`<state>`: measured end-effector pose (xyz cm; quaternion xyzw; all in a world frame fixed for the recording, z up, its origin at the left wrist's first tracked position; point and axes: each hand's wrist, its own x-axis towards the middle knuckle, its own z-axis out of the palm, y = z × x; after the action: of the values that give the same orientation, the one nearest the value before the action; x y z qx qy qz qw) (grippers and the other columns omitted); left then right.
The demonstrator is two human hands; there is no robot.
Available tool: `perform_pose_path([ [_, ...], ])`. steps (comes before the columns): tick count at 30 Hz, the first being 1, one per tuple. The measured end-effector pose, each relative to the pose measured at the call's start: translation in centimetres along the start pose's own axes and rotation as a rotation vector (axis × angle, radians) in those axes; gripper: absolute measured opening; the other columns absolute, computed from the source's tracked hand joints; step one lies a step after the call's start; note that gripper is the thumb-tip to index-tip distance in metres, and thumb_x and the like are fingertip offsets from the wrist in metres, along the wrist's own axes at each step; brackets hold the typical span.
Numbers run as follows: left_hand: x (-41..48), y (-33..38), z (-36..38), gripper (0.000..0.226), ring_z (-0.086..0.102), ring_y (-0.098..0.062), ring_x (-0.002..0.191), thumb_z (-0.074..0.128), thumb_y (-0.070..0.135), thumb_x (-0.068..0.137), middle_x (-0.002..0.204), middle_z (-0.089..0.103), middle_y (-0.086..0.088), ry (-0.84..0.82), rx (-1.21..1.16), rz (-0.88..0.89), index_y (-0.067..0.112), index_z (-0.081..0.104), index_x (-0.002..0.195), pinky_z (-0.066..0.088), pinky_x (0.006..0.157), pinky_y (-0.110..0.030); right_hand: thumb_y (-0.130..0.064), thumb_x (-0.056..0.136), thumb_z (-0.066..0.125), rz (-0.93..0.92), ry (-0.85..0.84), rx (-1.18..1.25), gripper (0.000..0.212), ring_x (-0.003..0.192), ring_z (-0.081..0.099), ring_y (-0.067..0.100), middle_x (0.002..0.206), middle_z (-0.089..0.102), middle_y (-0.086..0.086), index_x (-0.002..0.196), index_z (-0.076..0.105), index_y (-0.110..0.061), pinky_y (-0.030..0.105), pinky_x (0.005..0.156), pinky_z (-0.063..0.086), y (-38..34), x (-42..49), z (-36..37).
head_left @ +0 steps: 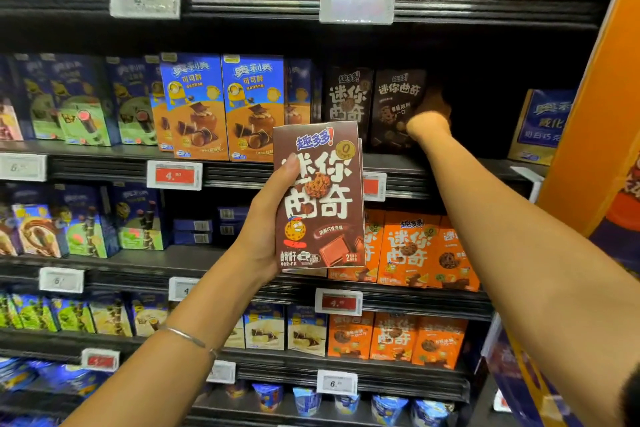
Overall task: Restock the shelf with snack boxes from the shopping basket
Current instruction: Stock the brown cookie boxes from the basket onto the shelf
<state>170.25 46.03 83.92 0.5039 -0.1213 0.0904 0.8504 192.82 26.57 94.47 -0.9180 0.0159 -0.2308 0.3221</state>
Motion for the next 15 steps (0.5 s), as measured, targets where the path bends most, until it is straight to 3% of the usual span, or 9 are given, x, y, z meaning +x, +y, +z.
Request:
perform_pose_path([
  [9, 0.2, 0.2, -0.4, 0.031, 0.08, -0.02, 0.086, 0.06, 0.046, 0.093, 0.1, 0.081, -0.004, 0.006, 0.01, -0.01, 0.029, 0.085, 0.095, 0.064, 0.07, -0.034, -0.026, 0.089, 0.077, 0.049, 0.003, 0.073, 0.084, 0.146, 0.037, 0.038, 0.16, 0.035, 0.016, 0.157, 0.028, -0.014, 0.043, 0.115, 0.038, 0.1, 1.0, 0.9],
  [12, 0.3, 0.1, -0.6, 0.03, 0.08, -0.02, 0.086, 0.061, 0.046, 0.091, 0.1, 0.081, -0.004, 0.022, 0.008, -0.011, 0.028, 0.085, 0.095, 0.064, 0.07, -0.034, -0.027, 0.097, 0.066, 0.068, 0.044, 0.097, 0.069, 0.141, 0.043, 0.038, 0.155, 0.042, 0.019, 0.154, 0.033, -0.007, 0.041, 0.112, 0.041, 0.3, -0.2, 0.5],
  [15, 0.3, 0.0, -0.6, 0.03, 0.08, -0.02, 0.085, 0.061, 0.046, 0.092, 0.1, 0.081, -0.004, 0.032, 0.007, -0.003, 0.028, 0.086, 0.093, 0.064, 0.069, -0.034, -0.028, 0.098, 0.06, 0.056, 0.207, 0.317, 0.045, 0.123, 0.059, 0.035, 0.134, 0.06, 0.018, 0.135, 0.054, -0.003, 0.037, 0.095, 0.049, 0.1, -3.2, -0.6],
])
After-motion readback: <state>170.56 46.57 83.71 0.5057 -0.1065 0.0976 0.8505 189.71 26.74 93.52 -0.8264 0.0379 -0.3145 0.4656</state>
